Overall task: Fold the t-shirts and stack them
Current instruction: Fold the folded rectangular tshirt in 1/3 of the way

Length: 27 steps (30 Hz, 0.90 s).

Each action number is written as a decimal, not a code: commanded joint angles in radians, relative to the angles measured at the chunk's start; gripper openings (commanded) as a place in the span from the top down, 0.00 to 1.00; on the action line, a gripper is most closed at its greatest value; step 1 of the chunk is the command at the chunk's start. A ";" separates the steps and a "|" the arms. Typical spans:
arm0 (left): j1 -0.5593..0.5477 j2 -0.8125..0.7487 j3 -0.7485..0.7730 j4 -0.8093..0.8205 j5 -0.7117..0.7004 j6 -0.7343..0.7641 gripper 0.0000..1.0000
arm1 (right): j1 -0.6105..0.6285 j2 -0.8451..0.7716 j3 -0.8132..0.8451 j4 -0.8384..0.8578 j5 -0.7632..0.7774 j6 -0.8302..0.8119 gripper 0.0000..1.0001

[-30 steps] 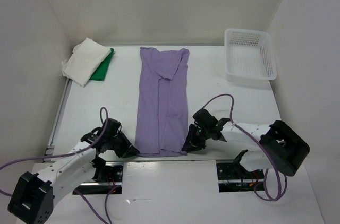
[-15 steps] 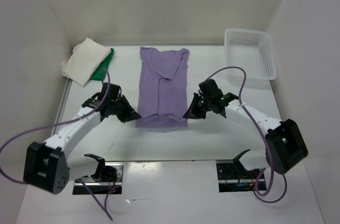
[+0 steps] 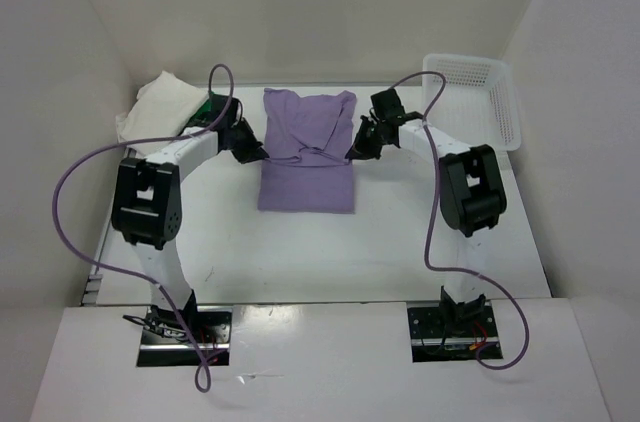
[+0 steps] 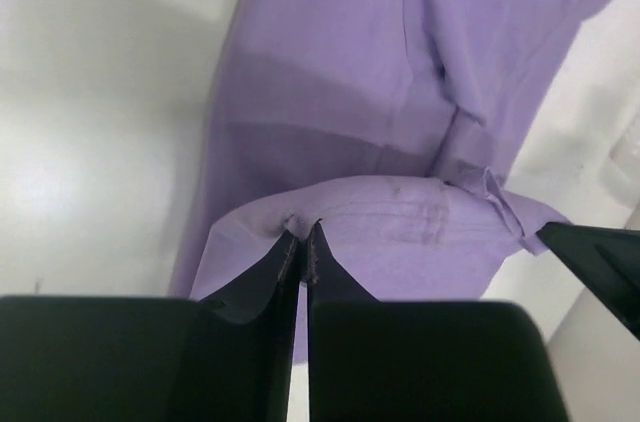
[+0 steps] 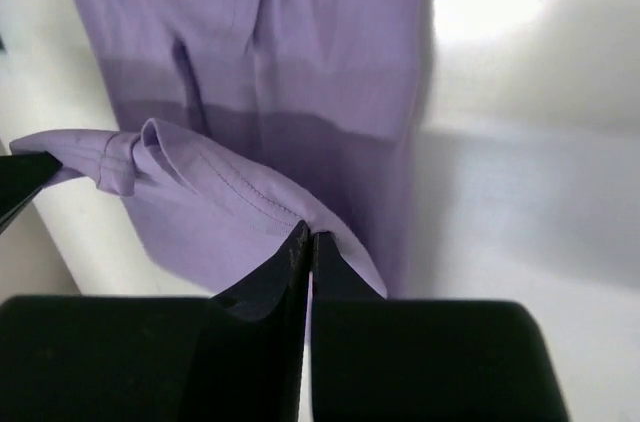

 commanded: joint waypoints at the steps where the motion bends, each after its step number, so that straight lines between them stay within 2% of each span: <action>1: 0.002 0.101 0.109 0.045 -0.014 0.058 0.91 | -0.032 0.100 0.127 -0.033 0.029 -0.054 1.00; 3: 0.002 0.160 0.143 0.046 -0.014 0.059 0.91 | -0.032 0.138 0.152 -0.033 0.029 -0.054 1.00; 6: 0.011 0.212 0.180 0.065 -0.024 0.059 0.83 | -0.041 0.212 0.232 -0.045 0.038 -0.054 0.98; 8: 0.020 0.221 0.195 0.087 -0.015 0.046 0.73 | -0.041 0.212 0.266 -0.045 0.012 -0.054 0.85; 9: 0.030 0.209 0.195 0.107 0.002 0.046 0.61 | -0.041 0.212 0.266 -0.045 0.003 -0.063 0.79; 10: 0.030 0.180 0.180 0.122 0.002 0.034 0.55 | -0.041 0.197 0.275 -0.054 0.003 -0.063 0.74; 11: 0.030 0.162 0.180 0.131 0.011 0.034 0.51 | -0.041 0.183 0.275 -0.055 0.003 -0.077 0.64; 13: 0.030 0.085 0.134 0.168 0.011 0.034 0.44 | -0.041 0.128 0.263 -0.068 0.003 -0.091 0.55; 14: 0.030 0.059 0.116 0.177 0.020 0.034 0.43 | -0.041 0.105 0.234 -0.068 0.018 -0.101 0.49; 17: 0.018 -0.039 0.027 0.188 0.029 0.034 0.46 | -0.041 -0.001 0.130 -0.068 0.044 -0.101 0.46; 19: -0.022 -0.116 -0.092 0.223 0.042 0.010 0.47 | -0.041 -0.084 0.021 -0.027 0.044 -0.091 0.49; 20: -0.042 -0.134 -0.132 0.236 0.042 0.010 0.47 | -0.029 -0.104 -0.016 -0.013 0.021 -0.073 0.61; 22: -0.090 -0.156 -0.197 0.269 0.071 -0.035 0.47 | 0.012 -0.127 -0.093 0.013 0.009 -0.063 0.75; 23: -0.099 -0.156 -0.255 0.291 0.092 -0.055 0.47 | 0.033 -0.127 -0.108 0.013 0.009 -0.063 0.86; 25: -0.140 -0.133 -0.272 0.328 0.097 -0.070 0.47 | 0.090 -0.080 -0.118 0.013 0.020 -0.063 0.93; 27: -0.153 -0.097 -0.272 0.306 0.042 -0.041 0.47 | 0.112 -0.048 -0.118 0.001 0.029 -0.072 0.95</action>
